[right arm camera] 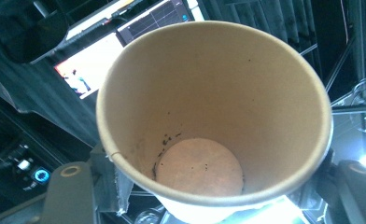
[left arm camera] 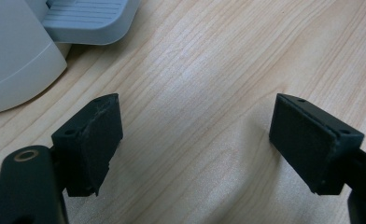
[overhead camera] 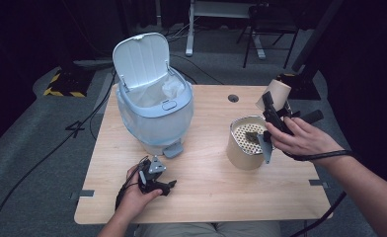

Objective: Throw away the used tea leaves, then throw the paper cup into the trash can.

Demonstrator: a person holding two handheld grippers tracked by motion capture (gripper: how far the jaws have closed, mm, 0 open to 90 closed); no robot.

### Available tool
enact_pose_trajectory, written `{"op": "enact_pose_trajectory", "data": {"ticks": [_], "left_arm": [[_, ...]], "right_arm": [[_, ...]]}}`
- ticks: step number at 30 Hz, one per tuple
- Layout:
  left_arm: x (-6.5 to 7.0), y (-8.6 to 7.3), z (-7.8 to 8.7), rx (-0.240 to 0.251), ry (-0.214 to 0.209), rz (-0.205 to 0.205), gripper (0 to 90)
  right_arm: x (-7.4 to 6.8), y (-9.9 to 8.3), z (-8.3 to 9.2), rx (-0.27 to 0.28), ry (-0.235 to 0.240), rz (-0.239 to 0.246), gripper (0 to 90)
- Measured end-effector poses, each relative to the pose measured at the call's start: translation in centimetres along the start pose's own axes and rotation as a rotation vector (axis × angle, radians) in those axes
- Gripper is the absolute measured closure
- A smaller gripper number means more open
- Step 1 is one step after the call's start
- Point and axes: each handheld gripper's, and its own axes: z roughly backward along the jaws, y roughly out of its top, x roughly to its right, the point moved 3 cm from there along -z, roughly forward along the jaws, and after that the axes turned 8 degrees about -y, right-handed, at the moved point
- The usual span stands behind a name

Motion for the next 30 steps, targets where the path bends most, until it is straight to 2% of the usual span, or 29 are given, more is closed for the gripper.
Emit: {"op": "enact_pose_trajectory", "data": {"ticks": [2, 4, 5, 11, 15, 16, 18, 20, 21, 22, 23, 25, 26, 27, 30], "left_arm": [[0.0, 0.0, 0.0, 0.000, 0.000, 0.000, 17.9], [0.0, 0.0, 0.0, 0.000, -0.001, 0.000, 17.9], [0.0, 0.0, 0.0, 0.000, 0.000, 0.000, 17.9], [0.0, 0.0, 0.0, 0.000, -0.001, 0.000, 17.9], [0.0, 0.0, 0.0, 0.000, -0.002, 0.000, 17.7], [0.0, 0.0, 0.0, -0.001, -0.003, -0.001, 17.6], [0.0, 0.0, -0.1, 0.000, -0.003, 0.000, 17.4], [0.0, 0.1, -0.1, 0.000, -0.003, 0.000, 17.3], [0.0, 0.1, -0.1, -0.001, -0.003, 0.000, 17.2], [0.0, 0.1, -0.1, -0.001, -0.003, -0.001, 17.1], [0.0, 0.1, -0.1, -0.001, -0.003, -0.001, 17.0], [0.0, 0.1, -0.1, -0.001, -0.003, -0.002, 16.9], [0.0, 0.1, -0.1, -0.001, -0.003, -0.003, 16.8], [0.0, 0.1, -0.1, -0.002, -0.003, -0.003, 16.8], [0.0, 0.1, -0.1, -0.001, -0.002, -0.003, 16.5]], "right_arm": [[0.1, -0.2, 0.0, 0.007, 0.005, -0.038, 31.4], [0.1, -0.6, -0.1, 0.019, 0.035, -0.129, 31.0], [0.1, -0.7, -0.1, 0.016, 0.047, -0.152, 30.9], [-0.4, -1.9, -0.7, 0.064, 0.215, -0.542, 29.7], [-0.8, -2.5, -0.9, 0.105, 0.350, -0.871, 29.2], [-0.9, -2.6, -0.9, 0.110, 0.375, -0.929, 29.1], [-1.1, -3.1, -1.0, 0.123, 0.444, -1.097, 29.1], [-1.4, -3.4, -1.0, 0.128, 0.508, -1.239, 29.1], [-1.6, -3.6, -1.0, 0.135, 0.543, -1.338, 29.1], [-1.7, -3.7, -1.0, 0.136, 0.562, -1.390, 29.1], [-1.8, -3.9, -1.0, 0.139, 0.599, -1.488, 29.1], [-2.0, -4.1, -1.0, 0.145, 0.633, -1.561, 29.1], [-2.0, -4.3, -1.0, 0.148, 0.661, -1.637, 29.1], [-2.0, -4.4, -1.0, 0.154, 0.681, -1.692, 29.1], [-2.0, -4.7, -0.9, 0.156, 0.726, -1.790, 29.0]]}}
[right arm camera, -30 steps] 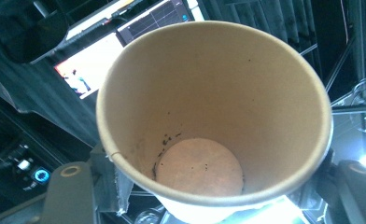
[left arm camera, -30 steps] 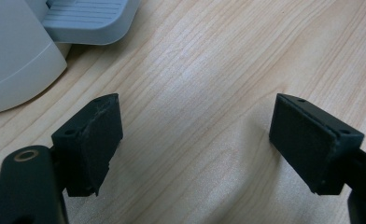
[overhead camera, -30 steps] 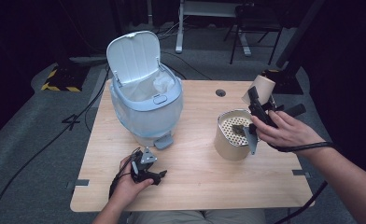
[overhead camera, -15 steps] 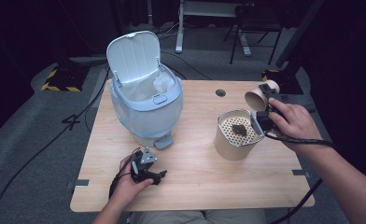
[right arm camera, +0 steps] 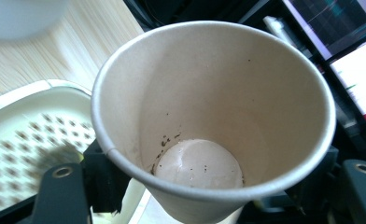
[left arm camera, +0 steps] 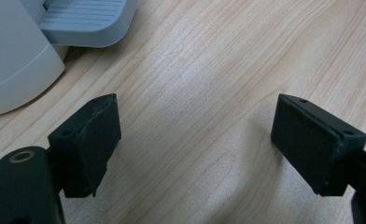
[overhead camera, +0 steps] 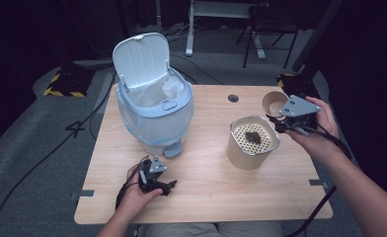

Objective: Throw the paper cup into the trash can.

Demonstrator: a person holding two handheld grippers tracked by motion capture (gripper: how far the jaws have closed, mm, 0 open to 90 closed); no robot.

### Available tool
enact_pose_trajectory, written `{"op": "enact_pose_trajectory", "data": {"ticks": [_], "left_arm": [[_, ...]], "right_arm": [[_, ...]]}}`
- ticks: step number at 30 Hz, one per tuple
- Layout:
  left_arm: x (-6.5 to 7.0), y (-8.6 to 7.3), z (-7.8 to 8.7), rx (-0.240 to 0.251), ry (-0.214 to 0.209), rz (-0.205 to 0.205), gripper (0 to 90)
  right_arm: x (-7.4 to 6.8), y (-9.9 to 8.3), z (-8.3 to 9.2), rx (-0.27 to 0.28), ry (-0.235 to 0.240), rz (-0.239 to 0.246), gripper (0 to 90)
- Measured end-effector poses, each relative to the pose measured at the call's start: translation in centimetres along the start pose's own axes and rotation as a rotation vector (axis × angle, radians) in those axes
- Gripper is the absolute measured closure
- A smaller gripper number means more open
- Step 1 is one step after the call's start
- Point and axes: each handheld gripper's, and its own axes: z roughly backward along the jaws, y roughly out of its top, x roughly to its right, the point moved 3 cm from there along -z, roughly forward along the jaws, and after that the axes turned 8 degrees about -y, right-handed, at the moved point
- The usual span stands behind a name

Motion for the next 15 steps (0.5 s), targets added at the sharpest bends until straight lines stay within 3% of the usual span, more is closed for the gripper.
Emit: {"op": "enact_pose_trajectory", "data": {"ticks": [3, 6, 15], "left_arm": [[0.0, 0.0, 0.0, 0.000, 0.001, 0.001, 16.5], [0.0, 0.0, 0.0, 0.000, 0.001, 0.000, 16.5], [0.0, 0.0, 0.0, 0.000, 0.001, 0.000, 16.5]], "right_arm": [[0.3, 0.3, 0.2, 0.011, 0.057, -0.139, 28.9], [0.4, 0.6, 0.3, 0.017, 0.099, -0.248, 28.9], [1.0, 2.0, 0.1, 0.040, 0.188, -0.388, 28.9]]}}
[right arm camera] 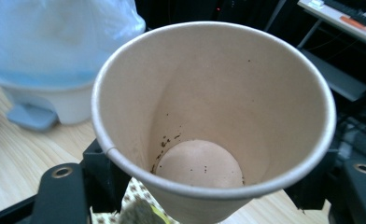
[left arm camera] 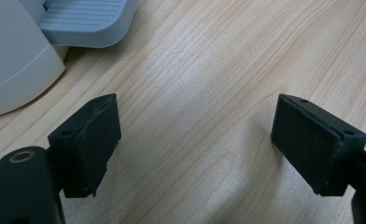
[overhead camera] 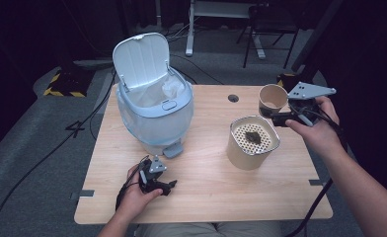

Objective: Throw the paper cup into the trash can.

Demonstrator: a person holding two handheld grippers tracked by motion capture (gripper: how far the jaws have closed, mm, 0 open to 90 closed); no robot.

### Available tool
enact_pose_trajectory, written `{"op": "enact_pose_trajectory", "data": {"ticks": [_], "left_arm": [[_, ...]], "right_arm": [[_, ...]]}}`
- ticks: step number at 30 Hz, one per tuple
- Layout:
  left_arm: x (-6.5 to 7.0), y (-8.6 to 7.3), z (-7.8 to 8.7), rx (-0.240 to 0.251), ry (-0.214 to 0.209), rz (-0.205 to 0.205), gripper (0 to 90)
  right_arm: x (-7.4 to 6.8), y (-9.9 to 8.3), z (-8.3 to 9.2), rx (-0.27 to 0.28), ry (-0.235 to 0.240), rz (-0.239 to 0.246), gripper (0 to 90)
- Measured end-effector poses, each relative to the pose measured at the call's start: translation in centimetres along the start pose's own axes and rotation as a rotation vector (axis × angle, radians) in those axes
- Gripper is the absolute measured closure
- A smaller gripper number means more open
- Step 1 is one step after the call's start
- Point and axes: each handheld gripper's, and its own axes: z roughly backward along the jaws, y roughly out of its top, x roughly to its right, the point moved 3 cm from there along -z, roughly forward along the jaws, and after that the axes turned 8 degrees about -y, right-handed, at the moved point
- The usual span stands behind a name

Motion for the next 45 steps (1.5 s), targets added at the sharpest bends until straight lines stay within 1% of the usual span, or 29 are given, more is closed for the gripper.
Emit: {"op": "enact_pose_trajectory", "data": {"ticks": [3, 6, 7, 11, 13, 15, 18, 22, 25, 26, 30, 33, 37, 41, 45], "left_arm": [[0.0, 0.0, 0.0, 0.003, -0.001, 0.004, 16.5], [0.0, 0.0, 0.0, 0.003, 0.000, 0.002, 16.5], [0.0, 0.0, 0.0, 0.003, 0.003, 0.001, 16.6], [0.2, -0.1, 0.1, 0.006, 0.015, 0.014, 17.0], [0.2, -0.1, 0.1, 0.006, 0.015, 0.016, 17.0], [0.1, -0.1, 0.1, 0.006, 0.013, 0.017, 17.4], [0.2, -0.2, 0.1, 0.009, 0.017, 0.021, 17.4], [0.2, -0.3, 0.2, 0.008, 0.020, 0.024, 17.4], [0.2, -0.4, 0.3, 0.009, 0.020, 0.025, 17.4], [0.2, -0.4, 0.3, 0.010, 0.021, 0.025, 17.4], [0.2, -0.4, 0.3, 0.011, 0.023, 0.026, 17.4], [0.2, -0.4, 0.3, 0.011, 0.020, 0.028, 17.3], [0.1, -0.3, 0.3, 0.006, 0.020, 0.024, 17.1], [0.1, -0.3, 0.3, 0.007, 0.019, 0.023, 17.0], [0.1, -0.3, 0.3, 0.003, 0.014, 0.021, 16.9]], "right_arm": [[-0.1, 0.8, -0.2, 0.013, 0.031, -0.039, 28.9], [-0.4, 1.7, -0.4, 0.026, 0.062, -0.051, 28.9], [-0.5, 1.9, -0.5, 0.025, 0.066, -0.050, 28.9], [-1.0, 3.2, -1.1, 0.033, 0.084, -0.046, 28.9], [-1.2, 4.0, -1.5, 0.031, 0.090, -0.042, 28.8], [-1.4, 4.6, -1.9, 0.033, 0.108, -0.046, 28.8], [-1.6, 5.9, -2.6, 0.043, 0.165, -0.056, 28.7], [-2.0, 7.3, -3.5, 0.063, 0.214, -0.052, 28.7], [-2.4, 8.3, -4.1, 0.073, 0.239, -0.050, 28.7], [-2.7, 8.8, -4.4, 0.081, 0.258, -0.049, 28.6], [-3.6, 10.3, -5.0, 0.095, 0.291, -0.026, 28.6], [-4.3, 11.2, -5.7, 0.097, 0.300, -0.018, 28.5], [-5.4, 12.3, -6.7, 0.097, 0.315, -0.022, 28.4], [-6.5, 13.5, -7.7, 0.101, 0.327, -0.006, 28.4], [-7.4, 14.8, -8.9, 0.118, 0.336, -0.018, 28.2]]}}
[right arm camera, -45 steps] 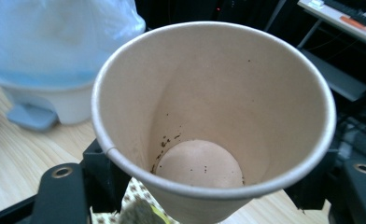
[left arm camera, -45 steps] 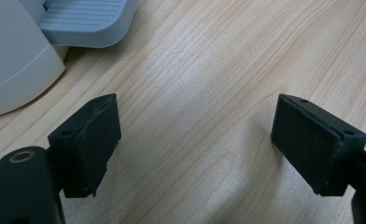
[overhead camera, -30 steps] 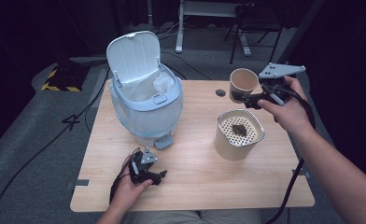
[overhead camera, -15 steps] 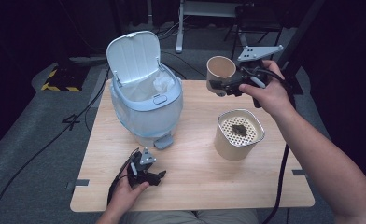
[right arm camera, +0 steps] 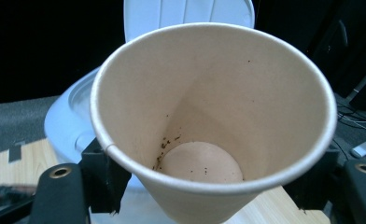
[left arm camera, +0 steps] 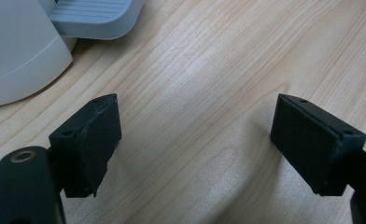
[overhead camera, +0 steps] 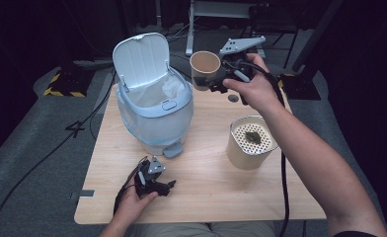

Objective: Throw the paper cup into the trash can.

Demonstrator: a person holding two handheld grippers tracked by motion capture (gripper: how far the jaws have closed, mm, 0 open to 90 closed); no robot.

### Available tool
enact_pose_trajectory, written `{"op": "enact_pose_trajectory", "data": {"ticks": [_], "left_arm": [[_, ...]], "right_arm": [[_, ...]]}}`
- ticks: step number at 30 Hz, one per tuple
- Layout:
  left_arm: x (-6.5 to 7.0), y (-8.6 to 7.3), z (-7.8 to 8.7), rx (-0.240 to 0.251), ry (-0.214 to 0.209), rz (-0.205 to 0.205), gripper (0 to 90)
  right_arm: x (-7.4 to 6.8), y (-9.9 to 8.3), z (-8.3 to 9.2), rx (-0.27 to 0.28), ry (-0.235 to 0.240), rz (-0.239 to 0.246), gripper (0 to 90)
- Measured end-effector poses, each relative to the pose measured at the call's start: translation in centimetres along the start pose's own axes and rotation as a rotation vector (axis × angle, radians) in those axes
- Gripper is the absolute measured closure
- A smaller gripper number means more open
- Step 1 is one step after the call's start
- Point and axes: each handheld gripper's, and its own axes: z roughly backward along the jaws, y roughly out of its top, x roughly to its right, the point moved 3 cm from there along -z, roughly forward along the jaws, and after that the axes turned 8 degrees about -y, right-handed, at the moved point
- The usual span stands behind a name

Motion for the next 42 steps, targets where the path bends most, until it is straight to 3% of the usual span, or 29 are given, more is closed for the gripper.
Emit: {"op": "enact_pose_trajectory", "data": {"ticks": [8, 12, 17, 23, 34, 37, 38, 39, 40, 42], "left_arm": [[-0.1, 0.1, -0.1, -0.001, -0.007, -0.007, 16.7], [-0.1, 0.1, -0.1, -0.001, -0.009, -0.010, 16.6], [-0.1, 0.1, -0.1, -0.006, -0.009, -0.014, 16.7], [-0.1, 0.1, -0.1, -0.005, -0.009, -0.015, 16.7], [-0.1, 0.1, -0.1, -0.006, -0.009, -0.014, 16.7], [-0.1, 0.1, -0.1, -0.006, -0.009, -0.014, 16.7], [-0.1, 0.1, -0.1, -0.006, -0.009, -0.015, 16.7], [-0.1, 0.1, -0.1, -0.006, -0.009, -0.014, 16.7], [-0.1, 0.1, -0.1, -0.006, -0.009, -0.014, 16.7], [-0.1, 0.1, -0.1, -0.006, -0.009, -0.015, 16.7]], "right_arm": [[-1.4, 1.2, -3.5, 0.020, 0.001, -0.041, 27.5], [-2.2, 1.6, -5.0, 0.033, 0.003, -0.030, 27.4], [-3.4, 2.1, -7.2, 0.007, 0.014, -0.016, 27.3], [-4.3, 2.1, -9.3, -0.003, 0.016, -0.046, 27.2], [-4.8, 2.1, -11.3, -0.072, 0.035, -0.063, 26.1], [-5.1, 1.7, -12.1, -0.109, 0.042, -0.057, 7.9], [-5.2, 1.6, -12.3, -0.114, 0.034, -0.066, 11.0], [-5.2, 1.6, -12.4, -0.115, 0.027, -0.072, 21.2], [-5.3, 1.6, -12.4, -0.110, 0.027, -0.062, 23.3], [-5.3, 1.9, -12.1, -0.098, 0.030, -0.062, 10.3]]}}
